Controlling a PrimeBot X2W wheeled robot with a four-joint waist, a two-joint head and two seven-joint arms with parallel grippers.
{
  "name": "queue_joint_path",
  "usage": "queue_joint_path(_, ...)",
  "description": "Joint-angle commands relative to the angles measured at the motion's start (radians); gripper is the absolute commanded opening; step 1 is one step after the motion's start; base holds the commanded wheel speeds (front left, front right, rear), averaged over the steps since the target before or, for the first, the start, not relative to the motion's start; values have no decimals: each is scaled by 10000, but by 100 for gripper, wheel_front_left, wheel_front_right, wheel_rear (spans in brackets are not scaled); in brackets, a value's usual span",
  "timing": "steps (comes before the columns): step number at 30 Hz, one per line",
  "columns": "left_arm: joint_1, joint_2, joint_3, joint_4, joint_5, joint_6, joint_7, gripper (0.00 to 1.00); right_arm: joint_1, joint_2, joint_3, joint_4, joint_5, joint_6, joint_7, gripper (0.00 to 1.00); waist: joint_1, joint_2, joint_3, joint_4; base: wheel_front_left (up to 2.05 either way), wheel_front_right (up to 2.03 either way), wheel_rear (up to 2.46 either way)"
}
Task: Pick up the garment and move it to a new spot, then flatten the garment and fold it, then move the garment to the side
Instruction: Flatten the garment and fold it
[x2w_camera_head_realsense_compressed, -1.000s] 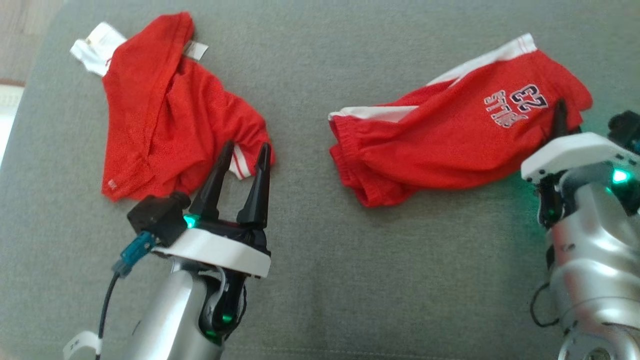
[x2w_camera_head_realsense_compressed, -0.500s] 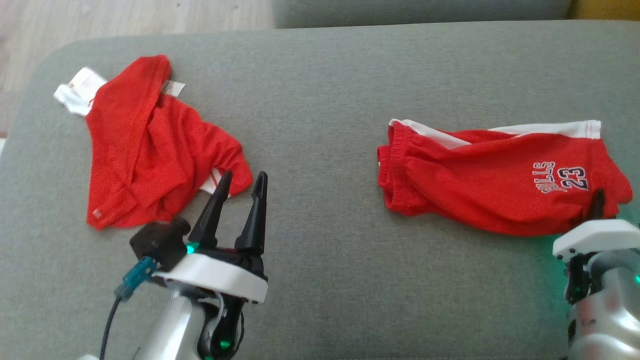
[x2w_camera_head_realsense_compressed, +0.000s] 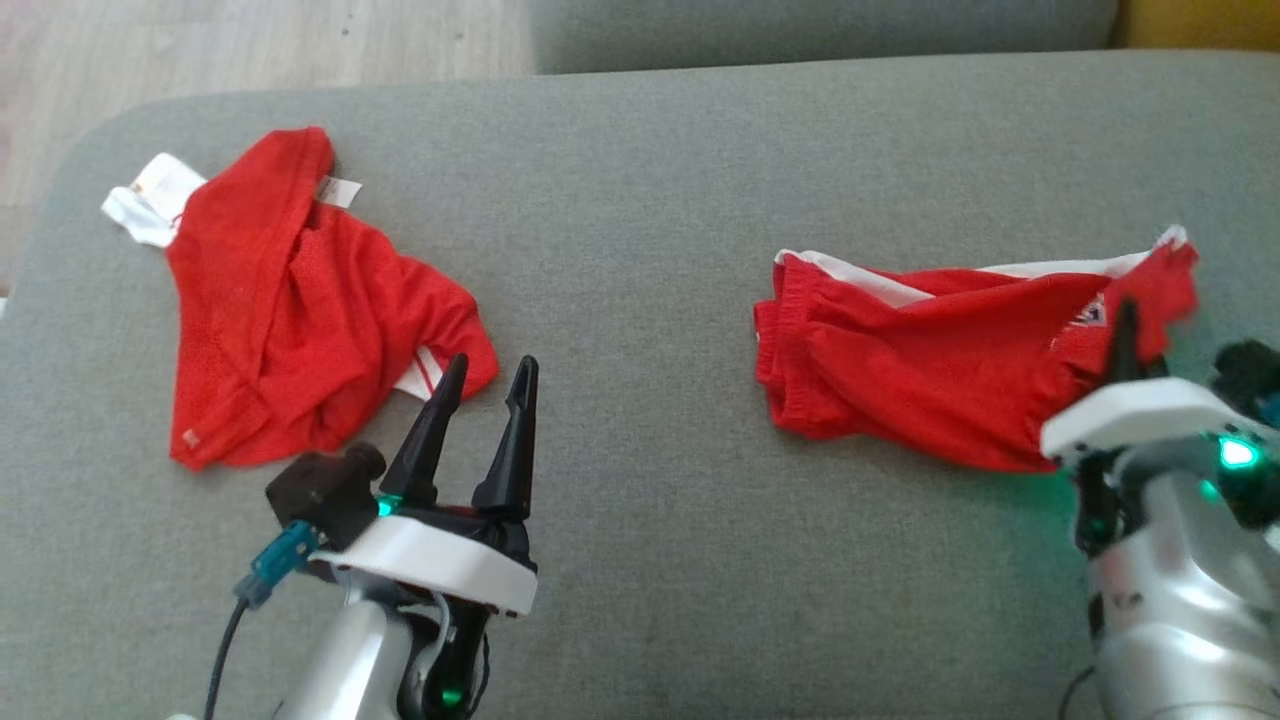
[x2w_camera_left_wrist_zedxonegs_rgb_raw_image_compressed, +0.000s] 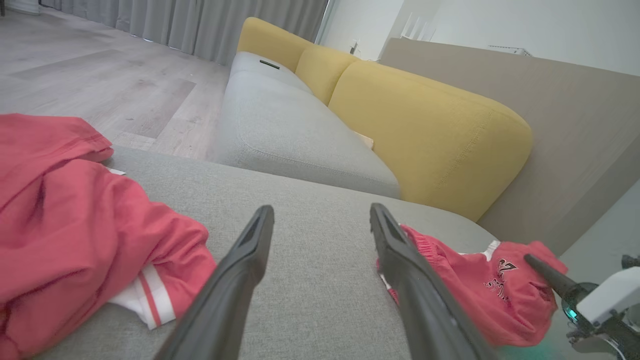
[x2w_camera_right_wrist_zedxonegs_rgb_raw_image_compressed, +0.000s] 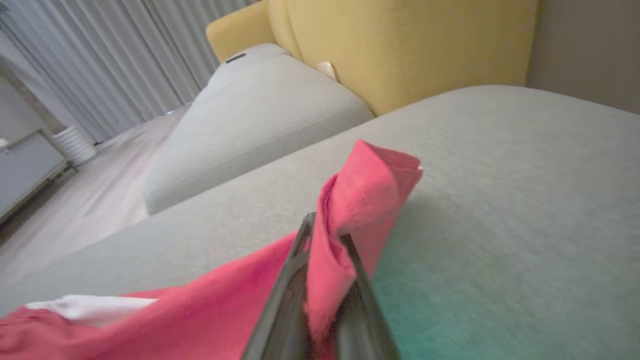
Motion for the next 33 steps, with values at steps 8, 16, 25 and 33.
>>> queue_joint_path(8, -205, 70, 321, -264, 106, 2, -51, 100, -148, 9, 2112, -869, 1218, 67, -183, 0, 0, 0, -272, 332, 0, 0, 0)
queue_joint_path(16, -144, 70, 270, -301, 16, 44, -51, 100, 373, 10, 3691, -1597, 1806, 67, -185, 0, 0, 0, -368, 658, 0, 0, 0)
queue_joint_path(25, -70, 70, 249, -333, -46, 99, -51, 100, 703, 10, 5049, -2174, 2018, 67, -186, 0, 0, 0, -358, 936, 0, 0, 0)
queue_joint_path(33, -2, 70, 308, -330, -49, 133, -51, 100, 1351, 10, 5941, -2639, 1773, 67, 7, 0, 0, 0, -435, 915, 0, 0, 0)
